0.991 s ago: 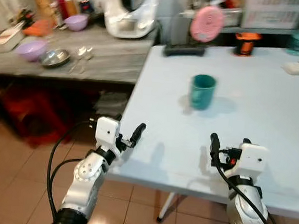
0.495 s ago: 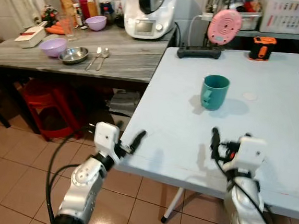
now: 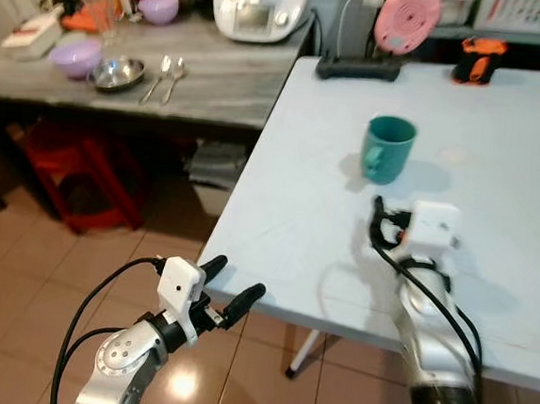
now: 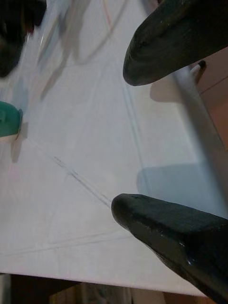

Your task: Setting the table

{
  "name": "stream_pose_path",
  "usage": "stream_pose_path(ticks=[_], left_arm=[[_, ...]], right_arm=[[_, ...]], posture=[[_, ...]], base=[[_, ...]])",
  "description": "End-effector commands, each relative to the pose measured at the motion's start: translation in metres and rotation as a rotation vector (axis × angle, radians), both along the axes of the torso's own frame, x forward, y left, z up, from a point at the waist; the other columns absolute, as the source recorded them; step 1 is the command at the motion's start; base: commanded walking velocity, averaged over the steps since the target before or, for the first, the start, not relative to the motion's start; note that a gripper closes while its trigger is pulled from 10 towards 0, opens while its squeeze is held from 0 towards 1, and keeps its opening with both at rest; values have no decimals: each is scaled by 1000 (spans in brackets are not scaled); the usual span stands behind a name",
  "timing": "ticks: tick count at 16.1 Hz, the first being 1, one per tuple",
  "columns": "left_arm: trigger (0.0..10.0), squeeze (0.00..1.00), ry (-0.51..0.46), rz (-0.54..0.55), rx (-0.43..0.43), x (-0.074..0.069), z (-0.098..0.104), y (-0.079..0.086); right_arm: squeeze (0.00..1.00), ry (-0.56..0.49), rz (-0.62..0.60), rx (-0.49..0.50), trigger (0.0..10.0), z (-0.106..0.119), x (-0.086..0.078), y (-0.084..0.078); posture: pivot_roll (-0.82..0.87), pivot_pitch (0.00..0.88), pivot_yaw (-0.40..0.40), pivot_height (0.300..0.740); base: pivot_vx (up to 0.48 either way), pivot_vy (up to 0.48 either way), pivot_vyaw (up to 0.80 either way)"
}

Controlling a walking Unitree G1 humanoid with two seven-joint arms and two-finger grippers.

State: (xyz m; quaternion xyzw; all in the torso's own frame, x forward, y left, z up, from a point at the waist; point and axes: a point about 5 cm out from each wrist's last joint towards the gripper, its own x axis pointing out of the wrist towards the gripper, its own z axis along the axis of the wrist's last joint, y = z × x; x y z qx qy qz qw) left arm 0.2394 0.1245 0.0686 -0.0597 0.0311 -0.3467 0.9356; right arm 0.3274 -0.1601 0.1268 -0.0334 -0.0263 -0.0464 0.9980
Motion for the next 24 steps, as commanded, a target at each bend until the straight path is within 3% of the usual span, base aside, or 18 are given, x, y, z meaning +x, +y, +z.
stream_pose_path(ticks=[1, 4, 7, 15, 18, 19, 20, 21, 22, 24], left_arm=[[10000, 0, -4, -11, 5, -4, 4, 3], [10000, 0, -18, -36, 0, -9, 11, 1], [10000, 0, -43, -42, -25, -8, 21, -1], [10000, 0, -45, -49, -39, -7, 25, -5], [10000, 0, -47, -46, -38, -5, 25, -5], [10000, 0, -49, -45, -39, -4, 25, -6], [10000, 0, -50, -45, -37, -4, 25, -6], [10000, 0, -51, -44, -35, -4, 25, -6], [10000, 0, -54, -41, -35, -4, 26, -6], [10000, 0, -64, -30, -32, -1, 26, -6]], right_arm=[[0, 5, 38, -3, 10000, 0, 7, 15], [0, 2, 53, 5, 10000, 8, 25, 25], [0, -16, 21, -33, 10000, 20, 40, 20], [0, -77, -30, -179, 10000, 34, 54, 6], [0, -94, -38, -189, 10000, 40, 58, 1], [0, -107, -35, -196, 8392, 43, 60, 0], [0, -114, -37, -199, 2941, 46, 61, -1], [0, -126, -37, -201, 510, 48, 62, -2], [0, -137, -36, -197, 0, 50, 62, -2], [0, -142, -35, -180, 0, 48, 62, -3]], posture=[[-75, 154, 121, 740], [-55, 165, 120, 740], [-32, 170, 119, 740], [-37, 165, 122, 740], [-35, 160, 125, 740], [-34, 159, 125, 740], [-33, 158, 125, 740], [-31, 153, 125, 740], [-31, 152, 125, 740], [-31, 143, 121, 740]], base=[[0, 0, 0], [0, 0, 0], [0, 0, 0], [0, 0, 0], [0, 0, 0], [0, 0, 0], [0, 0, 0], [0, 0, 0], [0, 0, 0], [0, 0, 0]])
